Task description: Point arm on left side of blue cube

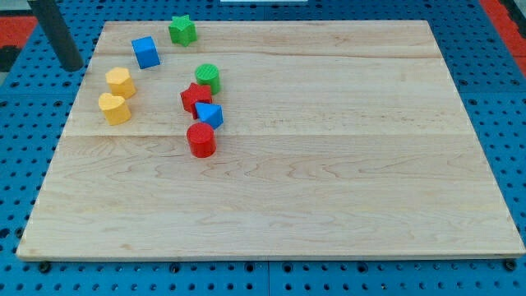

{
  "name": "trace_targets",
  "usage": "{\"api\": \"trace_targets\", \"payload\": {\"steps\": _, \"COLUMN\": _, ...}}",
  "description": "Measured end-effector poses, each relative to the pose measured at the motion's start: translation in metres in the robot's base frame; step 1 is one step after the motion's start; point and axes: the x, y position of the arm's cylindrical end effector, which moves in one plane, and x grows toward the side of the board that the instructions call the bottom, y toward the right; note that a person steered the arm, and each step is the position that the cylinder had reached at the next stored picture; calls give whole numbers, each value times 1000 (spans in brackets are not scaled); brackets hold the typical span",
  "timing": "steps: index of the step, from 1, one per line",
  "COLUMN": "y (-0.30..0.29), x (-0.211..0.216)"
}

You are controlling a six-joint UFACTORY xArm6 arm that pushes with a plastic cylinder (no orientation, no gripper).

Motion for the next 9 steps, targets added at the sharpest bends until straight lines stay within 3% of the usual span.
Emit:
{"api": "trace_targets", "payload": {"steps": 5, "y": 0, "x": 3}}
{"api": "trace_targets", "payload": {"steps": 7, "y": 4, "x": -33}}
{"api": "trace_targets", "payload": {"steps": 9, "y": 48, "x": -33}}
